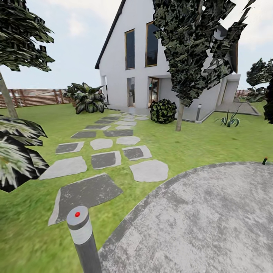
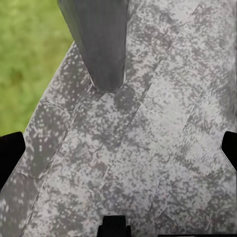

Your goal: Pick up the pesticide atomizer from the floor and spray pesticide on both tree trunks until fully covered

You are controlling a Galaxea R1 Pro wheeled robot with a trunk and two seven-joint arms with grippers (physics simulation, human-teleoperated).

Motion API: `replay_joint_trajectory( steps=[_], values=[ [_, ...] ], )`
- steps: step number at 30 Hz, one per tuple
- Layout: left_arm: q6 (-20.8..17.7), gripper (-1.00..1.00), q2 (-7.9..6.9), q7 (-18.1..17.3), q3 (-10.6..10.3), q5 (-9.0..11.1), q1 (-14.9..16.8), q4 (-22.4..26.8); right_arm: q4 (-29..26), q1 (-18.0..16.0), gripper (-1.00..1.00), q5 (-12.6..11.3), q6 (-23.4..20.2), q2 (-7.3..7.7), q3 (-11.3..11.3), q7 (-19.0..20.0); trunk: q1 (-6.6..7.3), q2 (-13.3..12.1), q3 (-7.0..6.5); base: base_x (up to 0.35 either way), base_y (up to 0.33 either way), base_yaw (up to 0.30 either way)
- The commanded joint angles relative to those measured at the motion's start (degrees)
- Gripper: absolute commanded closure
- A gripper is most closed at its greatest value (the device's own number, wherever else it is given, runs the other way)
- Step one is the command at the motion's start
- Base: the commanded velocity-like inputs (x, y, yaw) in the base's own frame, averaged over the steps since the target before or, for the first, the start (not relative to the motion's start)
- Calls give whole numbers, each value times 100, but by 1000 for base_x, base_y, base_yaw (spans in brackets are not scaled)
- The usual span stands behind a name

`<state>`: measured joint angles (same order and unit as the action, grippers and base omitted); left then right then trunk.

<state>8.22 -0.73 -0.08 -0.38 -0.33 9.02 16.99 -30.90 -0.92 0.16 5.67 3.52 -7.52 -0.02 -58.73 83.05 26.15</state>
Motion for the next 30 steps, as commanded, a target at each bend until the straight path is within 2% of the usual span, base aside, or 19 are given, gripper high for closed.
replay_joint_trajectory(
  steps=[1,8,26,30],
  values=[
    [97,-100,-2,-1,-8,-13,-4,-5,26,-5,-100,2,29,3,-143,5,0,3,6,0,0,-300],
    [296,-100,-3,-1,-19,-27,-22,-15,47,-5,-100,0,46,7,-278,0,0,3,6,0,0,-300],
    [320,-100,-7,-1,-17,-29,-20,-20,40,-5,-100,14,62,8,-278,-17,0,3,-8,1,0,-300],
    [321,-100,-15,-1,-7,-29,-17,-20,37,-5,-100,24,65,9,-277,-21,0,3,-8,130,-161,-300]
  ],
)
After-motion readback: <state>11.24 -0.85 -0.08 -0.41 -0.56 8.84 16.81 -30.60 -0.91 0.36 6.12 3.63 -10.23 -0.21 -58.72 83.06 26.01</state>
